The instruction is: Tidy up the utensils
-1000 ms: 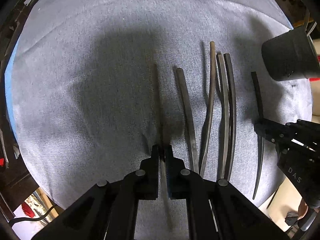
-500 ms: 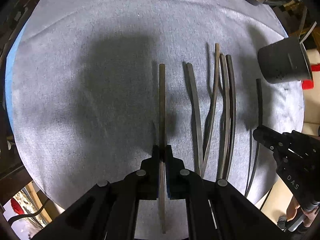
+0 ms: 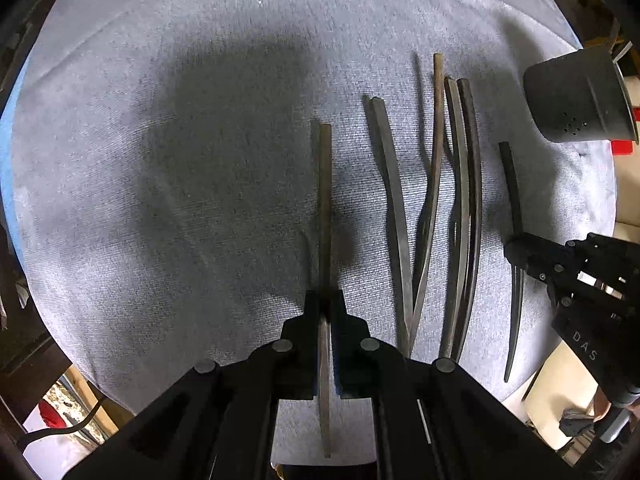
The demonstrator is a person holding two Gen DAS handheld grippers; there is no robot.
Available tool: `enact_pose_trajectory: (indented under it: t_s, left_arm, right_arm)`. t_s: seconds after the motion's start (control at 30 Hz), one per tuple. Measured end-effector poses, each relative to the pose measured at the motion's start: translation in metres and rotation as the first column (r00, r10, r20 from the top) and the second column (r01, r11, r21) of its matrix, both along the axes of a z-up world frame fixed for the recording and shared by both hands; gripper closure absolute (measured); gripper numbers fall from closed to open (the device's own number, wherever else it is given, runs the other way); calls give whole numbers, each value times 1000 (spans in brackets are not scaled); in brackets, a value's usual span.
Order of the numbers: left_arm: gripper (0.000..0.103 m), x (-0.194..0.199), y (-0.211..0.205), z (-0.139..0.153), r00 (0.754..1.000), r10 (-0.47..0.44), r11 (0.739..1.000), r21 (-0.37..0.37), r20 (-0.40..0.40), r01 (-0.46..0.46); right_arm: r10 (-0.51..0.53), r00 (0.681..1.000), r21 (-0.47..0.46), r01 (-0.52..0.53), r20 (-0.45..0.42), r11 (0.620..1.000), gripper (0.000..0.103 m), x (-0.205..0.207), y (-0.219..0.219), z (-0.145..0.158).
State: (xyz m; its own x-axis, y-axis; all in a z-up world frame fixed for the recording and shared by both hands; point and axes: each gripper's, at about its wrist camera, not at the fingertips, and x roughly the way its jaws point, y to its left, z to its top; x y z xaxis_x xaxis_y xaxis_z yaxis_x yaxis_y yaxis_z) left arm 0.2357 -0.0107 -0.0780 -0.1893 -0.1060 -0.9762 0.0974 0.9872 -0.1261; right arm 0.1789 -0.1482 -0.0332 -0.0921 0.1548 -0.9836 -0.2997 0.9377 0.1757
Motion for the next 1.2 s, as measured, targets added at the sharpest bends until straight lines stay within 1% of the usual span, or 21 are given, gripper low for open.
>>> enact_pose_trajectory:
  t_s: [0.07, 0.17, 0.27, 0.3, 0.37, 0.43, 0.47, 0.57, 0.63, 0.77, 0.8, 0.83, 0.87, 0.9, 1.07, 1.13, 1.17, 1.2]
  left_arm:
    - [97, 9, -1, -2, 1000, -7, 1000, 16, -9, 7]
    - [97, 13, -9, -2, 1000, -6, 999, 33, -10, 6]
    - [97, 12, -11, 1, 1000, 1, 1000, 30, 11, -1]
    - [97, 9, -10, 1, 1000, 4, 1000, 24, 18, -5]
    - [98, 2, -5, 1, 999, 20, 1000, 9, 27, -20]
    - [98, -3, -1, 4, 999, 32, 999, 0, 35, -32]
    - [98, -14, 12, 6, 999, 34, 999, -3, 39, -34]
    - [98, -20, 20, 4, 998, 35, 999, -10, 44, -34]
    - [98, -32, 25, 0, 998, 33, 999, -11, 46, -32]
    - [98, -41, 25, 8, 998, 23, 1000, -17, 56, -22]
    - [98, -44, 24, 14, 998, 22, 1000, -19, 57, -20]
    - [98, -46, 25, 16, 998, 21, 1000, -20, 57, -20]
    - [98, -47, 24, 19, 998, 18, 1000, -21, 58, -17]
    - [98, -45, 18, 22, 998, 15, 1000, -20, 59, -14]
    - [98, -42, 9, 31, 997, 13, 1000, -26, 70, -11]
    - [98, -35, 6, 48, 997, 13, 1000, -27, 75, -11]
    - [98, -26, 2, 51, 997, 14, 1000, -27, 76, -12]
    - [98, -25, 3, 53, 997, 15, 1000, -26, 79, -13]
  right_arm:
    - [15, 999, -18, -15, -31, 1000, 94, 10, 7, -3]
    - [29, 998, -52, -32, -50, 998, 94, 24, 13, -3]
    - [40, 999, -77, -41, -22, 996, 94, 24, 29, -7]
    - [39, 999, -78, -39, -9, 996, 95, 18, 28, 0]
    - [21, 1000, -58, -20, 19, 998, 96, 15, 27, 3]
    - [-22, 999, -16, 23, 44, 1000, 96, 11, 20, 6]
    - [-37, 998, 1, 37, 54, 999, 96, 10, 16, 7]
    - [-68, 994, 31, 66, 80, 997, 96, 6, 10, 9]
    - [-69, 994, 38, 66, 84, 997, 96, 5, 10, 10]
    - [-56, 994, 46, 52, 90, 998, 96, -2, 13, 7]
    - [-50, 994, 42, 46, 92, 998, 96, -2, 15, 7]
    - [-46, 995, 41, 42, 92, 998, 96, -6, 17, 1]
    - [-42, 995, 40, 38, 95, 998, 96, -8, 16, -1]
    - [-40, 995, 45, 35, 94, 998, 96, -8, 11, 5]
    - [-32, 995, 45, 28, 96, 999, 96, -7, 15, 6]
    - [-33, 995, 49, 29, 98, 998, 96, -8, 16, 4]
    - [-34, 994, 51, 29, 100, 998, 96, -7, 18, 2]
    - [-34, 994, 52, 29, 102, 998, 96, -7, 19, 2]
